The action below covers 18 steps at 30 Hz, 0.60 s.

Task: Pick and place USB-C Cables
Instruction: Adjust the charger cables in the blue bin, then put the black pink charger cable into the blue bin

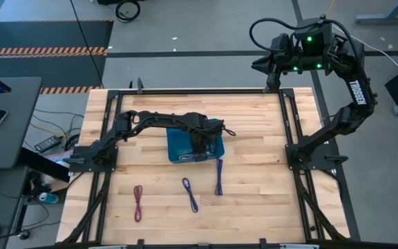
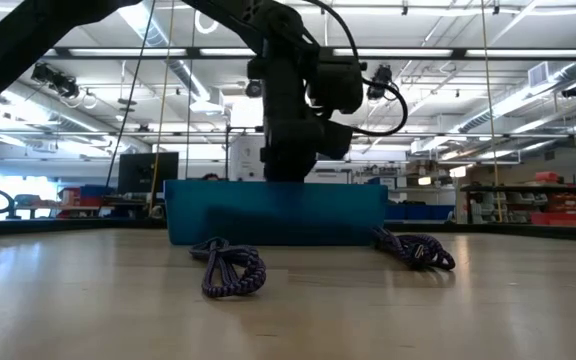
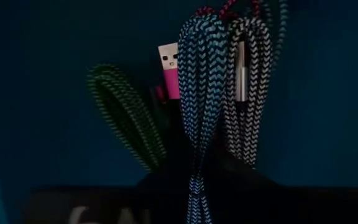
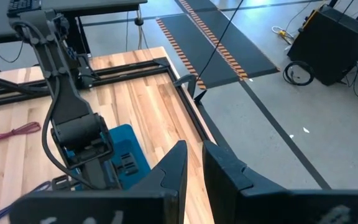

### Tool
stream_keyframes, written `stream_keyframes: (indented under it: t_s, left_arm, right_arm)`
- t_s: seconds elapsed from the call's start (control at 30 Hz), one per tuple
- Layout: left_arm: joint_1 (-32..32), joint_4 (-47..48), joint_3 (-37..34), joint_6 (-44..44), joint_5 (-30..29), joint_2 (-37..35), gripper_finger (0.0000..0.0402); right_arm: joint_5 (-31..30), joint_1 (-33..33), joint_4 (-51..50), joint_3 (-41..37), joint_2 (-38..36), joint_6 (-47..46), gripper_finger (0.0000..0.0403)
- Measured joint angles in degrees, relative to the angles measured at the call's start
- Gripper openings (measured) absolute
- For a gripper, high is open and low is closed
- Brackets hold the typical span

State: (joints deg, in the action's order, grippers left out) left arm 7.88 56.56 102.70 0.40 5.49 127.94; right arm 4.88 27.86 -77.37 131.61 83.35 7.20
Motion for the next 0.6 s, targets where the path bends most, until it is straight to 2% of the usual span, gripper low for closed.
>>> stream_keyframes:
  t_s: [0.2,0.33,0.47,0.6]
  left_arm:
    - [0.22,0.3,1.35,0.22,-1.29,-0.15,0.0139]
    - [0.22,1.59,2.82,-0.02,-1.37,-0.15,0.0195]
    - [0.6,6.49,6.51,-3.7,-1.3,-0.15,0.0228]
    - [2.01,16.22,12.26,-8.28,-2.45,-0.15,0.0235]
  right_arm:
    - [-0.02,0.0,0.0,0.0,0.0,0.13,0.0055]
    - [-0.02,0.0,0.03,0.0,0.0,0.24,0.0055]
    - [-0.02,0.0,0.05,0.0,0.0,0.26,0.0055]
    - [-0.03,0.0,0.07,0.0,0.0,0.26,0.0055]
